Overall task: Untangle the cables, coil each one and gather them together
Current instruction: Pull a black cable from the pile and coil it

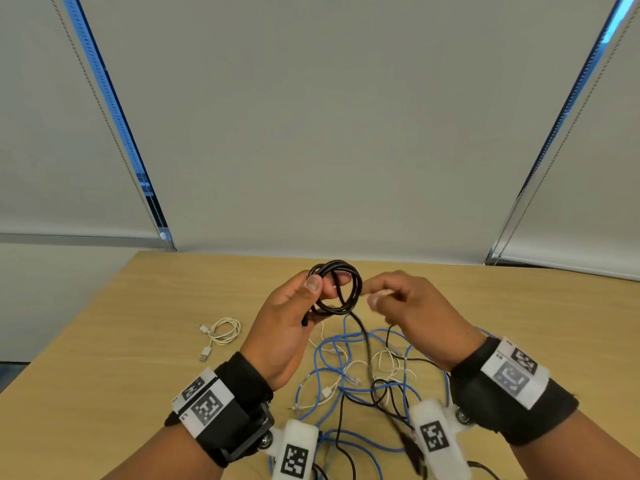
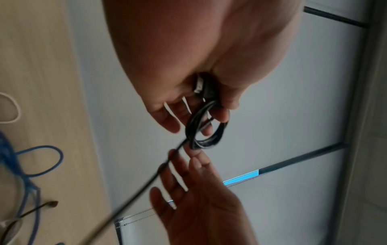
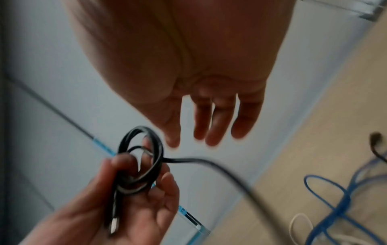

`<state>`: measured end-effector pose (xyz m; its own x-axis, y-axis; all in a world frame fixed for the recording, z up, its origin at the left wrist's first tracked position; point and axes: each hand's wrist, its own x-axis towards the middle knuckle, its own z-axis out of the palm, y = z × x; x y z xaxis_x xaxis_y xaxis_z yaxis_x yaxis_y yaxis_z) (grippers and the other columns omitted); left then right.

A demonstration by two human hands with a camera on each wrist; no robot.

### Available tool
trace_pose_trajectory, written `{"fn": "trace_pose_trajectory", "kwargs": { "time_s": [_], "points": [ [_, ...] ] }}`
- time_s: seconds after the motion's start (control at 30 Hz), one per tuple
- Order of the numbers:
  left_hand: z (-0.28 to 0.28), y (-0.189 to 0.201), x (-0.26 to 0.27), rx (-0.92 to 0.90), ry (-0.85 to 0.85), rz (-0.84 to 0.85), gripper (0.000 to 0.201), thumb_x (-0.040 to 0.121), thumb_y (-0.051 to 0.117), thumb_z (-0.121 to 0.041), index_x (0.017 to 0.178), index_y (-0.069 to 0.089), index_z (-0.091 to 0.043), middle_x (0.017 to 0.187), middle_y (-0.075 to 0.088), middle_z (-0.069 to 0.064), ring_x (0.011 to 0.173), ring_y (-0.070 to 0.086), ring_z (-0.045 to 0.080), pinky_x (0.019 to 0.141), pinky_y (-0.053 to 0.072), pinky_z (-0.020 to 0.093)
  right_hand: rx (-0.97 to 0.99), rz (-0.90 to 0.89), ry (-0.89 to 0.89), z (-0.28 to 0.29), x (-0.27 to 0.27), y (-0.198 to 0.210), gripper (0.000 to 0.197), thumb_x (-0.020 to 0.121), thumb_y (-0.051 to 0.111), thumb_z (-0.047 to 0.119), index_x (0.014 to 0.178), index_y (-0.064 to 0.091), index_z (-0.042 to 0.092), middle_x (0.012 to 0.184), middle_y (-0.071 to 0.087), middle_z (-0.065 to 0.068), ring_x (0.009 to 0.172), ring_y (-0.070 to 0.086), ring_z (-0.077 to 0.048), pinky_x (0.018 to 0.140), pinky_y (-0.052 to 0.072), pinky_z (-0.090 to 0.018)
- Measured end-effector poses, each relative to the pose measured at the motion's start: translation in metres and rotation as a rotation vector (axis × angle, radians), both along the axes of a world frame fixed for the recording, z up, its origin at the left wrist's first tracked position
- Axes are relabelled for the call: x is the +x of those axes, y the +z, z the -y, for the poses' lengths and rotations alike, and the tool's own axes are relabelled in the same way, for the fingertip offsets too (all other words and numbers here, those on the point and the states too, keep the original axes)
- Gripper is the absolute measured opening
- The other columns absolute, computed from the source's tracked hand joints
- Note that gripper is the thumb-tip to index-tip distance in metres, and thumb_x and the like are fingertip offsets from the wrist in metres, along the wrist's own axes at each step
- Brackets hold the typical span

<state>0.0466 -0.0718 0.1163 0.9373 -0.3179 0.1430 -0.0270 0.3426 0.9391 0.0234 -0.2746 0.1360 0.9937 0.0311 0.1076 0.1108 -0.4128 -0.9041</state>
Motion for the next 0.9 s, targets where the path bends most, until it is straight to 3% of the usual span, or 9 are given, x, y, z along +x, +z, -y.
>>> {"fn": "trace_pose_trajectory", "kwargs": {
  "time_s": [0.1,0.23,0.3,0.4,0.5,0.67,0.73,0.83,0.9],
  "points": [
    [0.004,-0.001,0.0,0.085,0.129,0.054,0.026,0.098,0.054,-0.034,0.093,0.066,-0.012,0.118,0.074,0.005,0.112,0.065,0.016,0.101,0.047,0.045,-0.104,0.255,-0.116,-0.01,-0.008,0.011,0.014,0.096,0.06,0.025,0.095,0.071,0.034,0.095,0.064,0.015,0.081,0.06,-0.002,0.073,0.044,-0.015],
    [0.012,-0.003,-0.005,0.022,0.145,0.093,0.024,0.1,0.056,-0.036,0.099,0.074,-0.02,0.119,0.074,0.004,0.119,0.065,0.021,0.108,0.043,0.044,-0.375,0.178,0.036,-0.03,-0.013,0.006,0.033,0.101,0.054,0.035,0.133,0.062,0.033,0.098,0.062,0.015,0.074,0.055,0.002,0.074,0.041,-0.021],
    [0.013,-0.006,-0.005,0.001,0.111,0.095,0.025,0.097,0.055,-0.038,0.097,0.074,-0.021,0.119,0.074,0.006,0.12,0.065,0.024,0.108,0.043,0.045,-0.379,0.172,0.027,-0.032,-0.013,0.001,0.032,0.1,0.055,0.036,0.13,0.062,0.033,0.092,0.062,0.013,0.071,0.052,0.002,0.071,0.039,-0.021],
    [0.006,-0.013,-0.003,0.162,0.113,0.172,0.025,0.099,0.05,-0.038,0.091,0.068,-0.022,0.118,0.074,0.001,0.115,0.066,0.016,0.096,0.046,0.033,0.01,-0.051,0.081,-0.028,-0.011,0.0,0.009,0.095,0.064,0.034,0.095,0.073,0.03,0.068,0.054,0.016,0.061,0.049,-0.001,0.066,0.044,-0.026],
    [-0.002,-0.026,0.004,0.45,0.211,0.295,0.023,0.103,0.048,-0.034,0.089,0.066,-0.028,0.103,0.063,-0.007,0.095,0.061,0.004,0.081,0.042,0.015,0.283,-0.191,0.103,-0.022,-0.009,-0.004,0.019,0.091,0.07,0.034,0.076,0.065,0.025,0.075,0.055,0.009,0.073,0.052,-0.006,0.069,0.046,-0.029],
    [-0.008,-0.039,0.019,0.728,0.236,0.46,0.02,0.106,0.048,-0.023,0.1,0.067,-0.019,0.09,0.054,-0.002,0.085,0.054,0.01,0.072,0.041,0.02,0.296,-0.25,0.083,-0.023,-0.006,-0.021,0.028,0.094,0.065,0.036,0.073,0.056,0.021,0.083,0.063,0.001,0.085,0.063,-0.014,0.073,0.05,-0.031],
    [-0.008,-0.041,0.023,0.782,0.248,0.495,0.02,0.106,0.047,-0.024,0.095,0.064,-0.02,0.087,0.054,-0.004,0.081,0.053,0.009,0.069,0.038,0.02,0.398,-0.308,0.106,-0.02,-0.006,-0.025,0.027,0.095,0.064,0.033,0.075,0.057,0.016,0.079,0.063,-0.003,0.073,0.066,-0.02,0.065,0.052,-0.033],
    [-0.006,-0.044,0.024,0.773,0.276,0.451,0.023,0.106,0.046,-0.025,0.087,0.059,-0.023,0.085,0.056,-0.003,0.079,0.058,0.015,0.07,0.049,0.032,0.589,-0.365,0.188,-0.019,-0.006,-0.029,0.029,0.091,0.065,0.035,0.076,0.054,0.013,0.066,0.053,-0.004,0.044,0.046,-0.014,0.049,0.049,-0.03],
    [-0.005,-0.045,0.025,0.745,0.295,0.398,0.023,0.105,0.045,-0.028,0.088,0.06,-0.022,0.089,0.059,0.0,0.08,0.063,0.021,0.066,0.055,0.033,0.647,-0.37,0.229,-0.017,-0.006,-0.032,0.029,0.092,0.066,0.034,0.075,0.053,0.015,0.064,0.048,-0.002,0.04,0.036,-0.01,0.043,0.045,-0.026]
  ]
}}
